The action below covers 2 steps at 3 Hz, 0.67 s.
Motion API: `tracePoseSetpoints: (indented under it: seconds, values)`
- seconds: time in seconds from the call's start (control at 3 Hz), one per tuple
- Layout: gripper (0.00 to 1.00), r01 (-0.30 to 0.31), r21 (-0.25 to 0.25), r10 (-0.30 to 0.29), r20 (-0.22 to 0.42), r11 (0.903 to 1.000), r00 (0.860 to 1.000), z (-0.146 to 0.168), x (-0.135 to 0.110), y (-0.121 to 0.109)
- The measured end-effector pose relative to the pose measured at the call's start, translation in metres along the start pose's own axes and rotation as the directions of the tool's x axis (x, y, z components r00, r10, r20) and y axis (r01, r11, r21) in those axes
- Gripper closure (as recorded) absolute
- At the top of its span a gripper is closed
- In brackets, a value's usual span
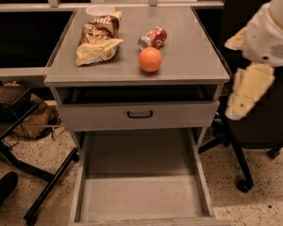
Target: Place orange into middle drawer
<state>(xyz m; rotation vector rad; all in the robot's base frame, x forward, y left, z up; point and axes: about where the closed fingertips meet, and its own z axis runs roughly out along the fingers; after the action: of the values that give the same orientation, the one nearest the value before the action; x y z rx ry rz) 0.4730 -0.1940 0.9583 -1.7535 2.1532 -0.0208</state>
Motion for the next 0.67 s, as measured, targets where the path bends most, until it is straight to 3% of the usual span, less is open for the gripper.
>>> tracePoseSetpoints:
  seconds: [0.33, 0.67]
  values:
    - [0.0, 0.021, 0.0, -0.021, 0.115, 0.9998, 0.993, 0.046, -0.038, -0.044]
    - [0.0, 0.065, -0.036, -0.058, 0.184, 0.9972, 0.981, 0.095, -0.078, -0.072]
